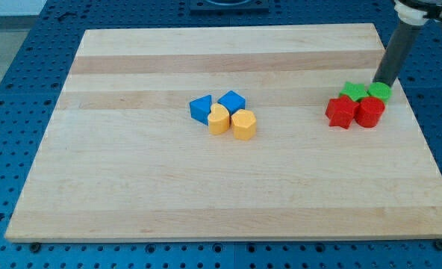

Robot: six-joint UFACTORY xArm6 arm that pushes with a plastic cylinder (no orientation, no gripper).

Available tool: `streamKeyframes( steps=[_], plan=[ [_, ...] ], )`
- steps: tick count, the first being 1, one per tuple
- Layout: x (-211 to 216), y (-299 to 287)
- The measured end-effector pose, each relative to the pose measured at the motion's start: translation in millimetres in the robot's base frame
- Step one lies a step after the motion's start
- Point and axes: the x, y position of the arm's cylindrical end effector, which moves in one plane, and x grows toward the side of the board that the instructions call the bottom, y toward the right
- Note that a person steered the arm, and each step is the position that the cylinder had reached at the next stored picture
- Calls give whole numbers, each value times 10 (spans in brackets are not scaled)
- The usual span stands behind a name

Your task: Slide the green star along with the green circle slightly down and right

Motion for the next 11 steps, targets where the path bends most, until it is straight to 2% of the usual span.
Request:
streamKeyframes(
  steps=[3,4,5,6,7,9,11],
  plan=[
    [744,0],
    [745,0],
    [533,0],
    [-52,-92],
    [-91,-153],
    [-156,-944],
    [-145,-946]
  ],
)
